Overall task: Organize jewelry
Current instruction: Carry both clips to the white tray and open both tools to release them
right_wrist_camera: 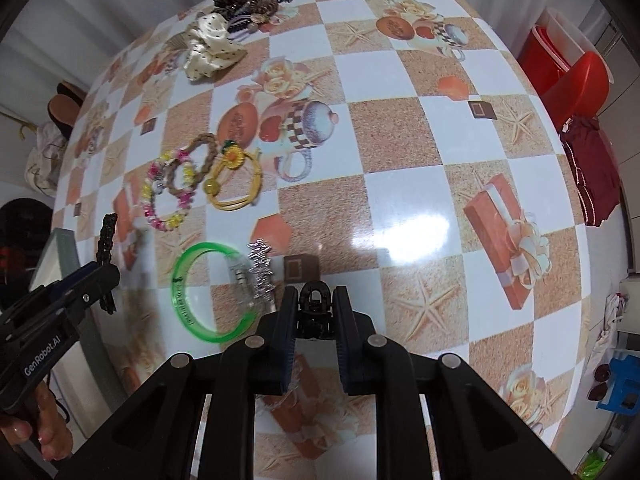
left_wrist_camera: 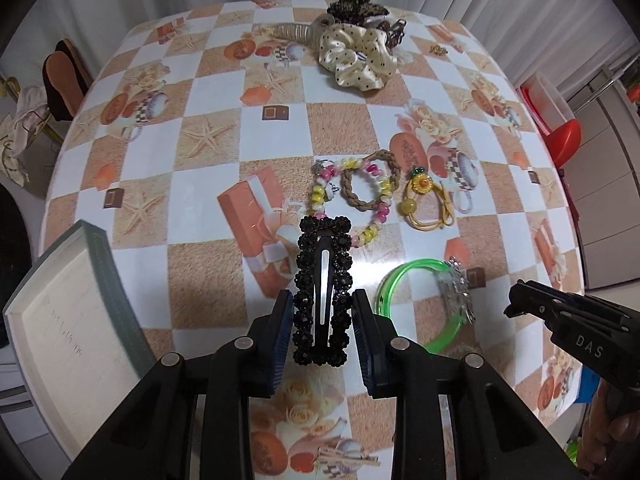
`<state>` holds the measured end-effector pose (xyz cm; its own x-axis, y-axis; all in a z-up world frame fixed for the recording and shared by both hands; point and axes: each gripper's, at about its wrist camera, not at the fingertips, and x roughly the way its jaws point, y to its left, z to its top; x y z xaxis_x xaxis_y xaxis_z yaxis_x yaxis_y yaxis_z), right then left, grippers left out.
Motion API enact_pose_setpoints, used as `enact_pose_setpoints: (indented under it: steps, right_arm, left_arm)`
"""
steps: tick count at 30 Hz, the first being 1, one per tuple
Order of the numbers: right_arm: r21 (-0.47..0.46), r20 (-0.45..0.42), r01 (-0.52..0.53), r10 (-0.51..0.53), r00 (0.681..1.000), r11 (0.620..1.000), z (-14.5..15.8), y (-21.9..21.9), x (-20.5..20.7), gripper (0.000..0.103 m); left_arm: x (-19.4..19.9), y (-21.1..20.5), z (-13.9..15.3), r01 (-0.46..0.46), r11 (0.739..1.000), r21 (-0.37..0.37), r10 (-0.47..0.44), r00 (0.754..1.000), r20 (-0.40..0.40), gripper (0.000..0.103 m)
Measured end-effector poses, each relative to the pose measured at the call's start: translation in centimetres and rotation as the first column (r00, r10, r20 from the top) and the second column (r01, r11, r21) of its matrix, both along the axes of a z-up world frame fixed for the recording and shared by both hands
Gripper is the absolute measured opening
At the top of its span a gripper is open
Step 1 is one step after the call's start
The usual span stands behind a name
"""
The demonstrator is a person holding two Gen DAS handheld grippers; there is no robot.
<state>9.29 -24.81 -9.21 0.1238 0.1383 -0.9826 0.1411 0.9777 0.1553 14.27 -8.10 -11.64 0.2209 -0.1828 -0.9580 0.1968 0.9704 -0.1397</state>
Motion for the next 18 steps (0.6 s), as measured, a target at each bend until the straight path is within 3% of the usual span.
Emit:
enact_pose_setpoints:
  steps: [4, 18]
  right_arm:
    - [0.008, 0.007, -0.007, 0.007, 1.0, 1.0, 0.9, 0.7, -0.5, 0.019]
    - [0.055, 0.075, -0.162, 0.158, 0.985, 0.985, 4.9, 9.1, 0.2, 0.019]
  left_arm:
    - [-9.5, 9.2, 3.9, -0.011, 1.0, -0.02, 0.012, 1.0, 0.022, 0.035]
    - [-11.0, 18.6, 6.7, -0.189, 0.982, -0.016, 0.19, 0.98, 0.063, 0.035]
